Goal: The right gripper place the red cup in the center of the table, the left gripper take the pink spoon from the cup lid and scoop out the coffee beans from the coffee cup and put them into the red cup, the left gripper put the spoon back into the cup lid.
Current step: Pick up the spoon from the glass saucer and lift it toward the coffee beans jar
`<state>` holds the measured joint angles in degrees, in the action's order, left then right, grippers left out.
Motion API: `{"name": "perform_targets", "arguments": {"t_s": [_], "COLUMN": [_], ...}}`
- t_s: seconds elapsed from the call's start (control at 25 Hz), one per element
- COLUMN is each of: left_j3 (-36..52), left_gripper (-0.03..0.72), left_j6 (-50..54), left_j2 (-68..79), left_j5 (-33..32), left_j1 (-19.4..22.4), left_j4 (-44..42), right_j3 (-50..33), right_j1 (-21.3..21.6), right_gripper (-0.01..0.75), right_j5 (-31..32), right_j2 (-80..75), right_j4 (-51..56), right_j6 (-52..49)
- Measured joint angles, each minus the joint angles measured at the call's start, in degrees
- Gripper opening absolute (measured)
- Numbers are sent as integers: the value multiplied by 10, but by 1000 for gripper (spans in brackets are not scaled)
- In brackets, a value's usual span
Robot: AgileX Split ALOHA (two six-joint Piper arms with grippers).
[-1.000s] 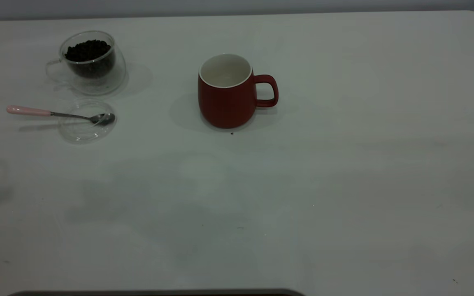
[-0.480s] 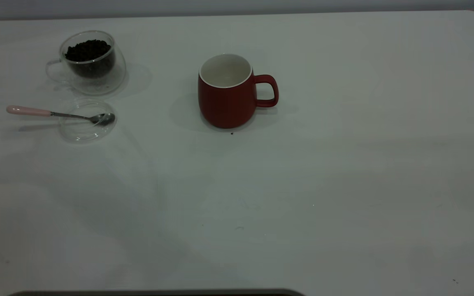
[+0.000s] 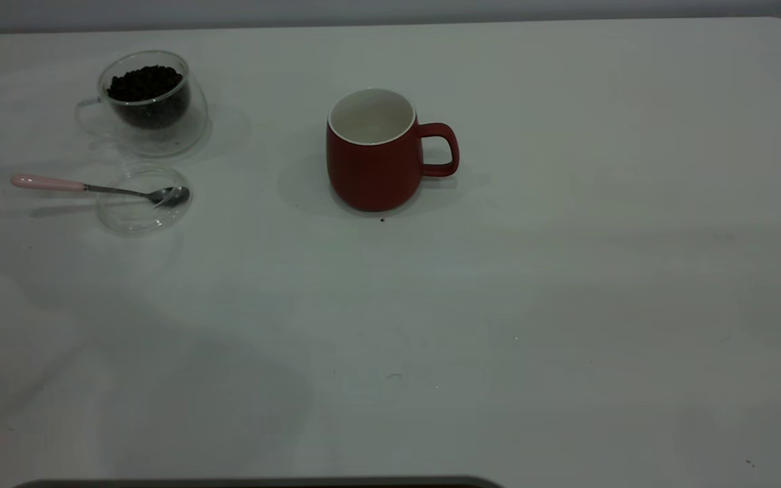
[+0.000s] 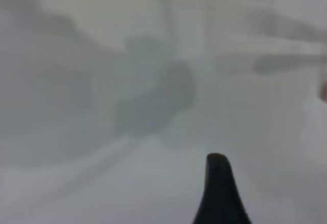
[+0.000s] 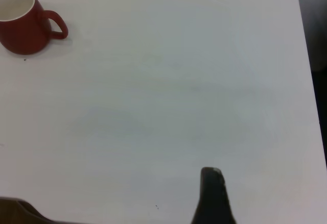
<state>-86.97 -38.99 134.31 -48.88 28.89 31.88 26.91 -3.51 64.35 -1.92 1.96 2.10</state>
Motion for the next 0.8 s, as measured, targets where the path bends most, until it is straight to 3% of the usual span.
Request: {"name": "perform_targets", "arguments": {"t_s": [0.28, 0.56, 0.8], "left_j3": [-5, -20, -21], "left_gripper": [576, 588, 588], "left_j6": [-5, -79, -93], "left_j2": [12, 40, 61], "left_j5": [37, -7, -16], "left_j1": [-9, -15, -20], "left_j4": [14, 121, 134], "right_j3": [0, 0, 0], "right_j1": [0, 0, 0], "right_gripper": [590, 590, 590], "right_j5": [0, 0, 0], "right_j2": [0, 0, 0], "right_j4": [0, 0, 0], "right_j6": [0, 0, 0]}}
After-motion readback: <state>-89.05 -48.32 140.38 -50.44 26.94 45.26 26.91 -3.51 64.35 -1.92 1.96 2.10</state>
